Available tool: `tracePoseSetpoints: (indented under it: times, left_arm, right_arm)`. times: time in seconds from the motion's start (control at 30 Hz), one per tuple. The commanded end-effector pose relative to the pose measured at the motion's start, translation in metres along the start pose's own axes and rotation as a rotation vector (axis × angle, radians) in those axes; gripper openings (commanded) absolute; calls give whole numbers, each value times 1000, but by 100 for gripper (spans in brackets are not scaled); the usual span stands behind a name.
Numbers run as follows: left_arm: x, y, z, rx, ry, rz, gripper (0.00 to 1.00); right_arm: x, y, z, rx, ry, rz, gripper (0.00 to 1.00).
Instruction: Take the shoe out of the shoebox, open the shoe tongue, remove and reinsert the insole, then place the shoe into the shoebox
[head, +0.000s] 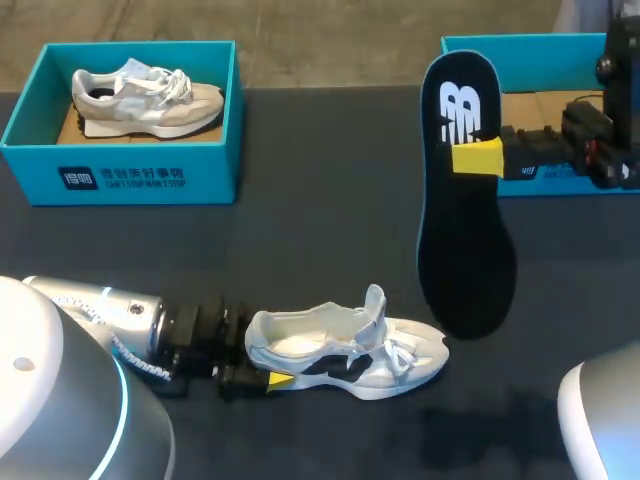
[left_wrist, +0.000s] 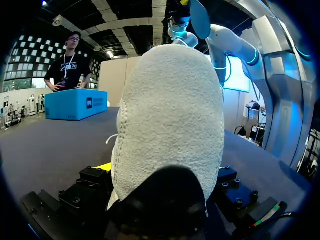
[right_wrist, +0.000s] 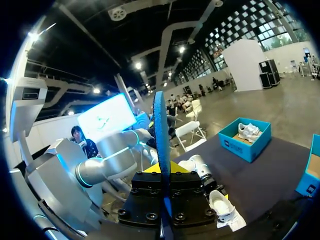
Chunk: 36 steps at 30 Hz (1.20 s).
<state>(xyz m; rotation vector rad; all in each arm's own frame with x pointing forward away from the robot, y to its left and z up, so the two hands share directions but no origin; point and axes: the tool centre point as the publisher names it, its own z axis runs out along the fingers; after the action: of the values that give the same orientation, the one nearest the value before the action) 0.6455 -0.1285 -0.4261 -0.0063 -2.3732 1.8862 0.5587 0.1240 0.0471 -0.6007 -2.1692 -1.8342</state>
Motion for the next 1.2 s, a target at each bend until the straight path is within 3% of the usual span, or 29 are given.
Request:
tracePoseSetpoints:
  times: [0.03,0.37,0.4,0.43,0.47,0.8,1.2]
  left_arm:
    - [-2,3,0,-2,-1,-1,0]
    - [-1,2,-3,2,4,3,0]
    - [-1,2,-3,3,3,2,35]
    - [-1,2,-4,4,2,2,58]
    - [0,1,-5,5,2,3,100]
    - [3,-3,-19,2,9,39,100]
    - [5,-9,-51,-106,-5,84,100]
  right_arm:
    - [11,-7,8,-105,-64,1,0]
    - [11,-7,8,-105,-64,1,0]
    - [11,-7,8,-105,-64,1,0]
    - [11,-7,8,-105,-64,1,0]
    - [11,-7,8,-105,-64,1,0]
    - [11,-7,8,-105,-64,1,0]
    - [11,-7,8,-105,-64,1,0]
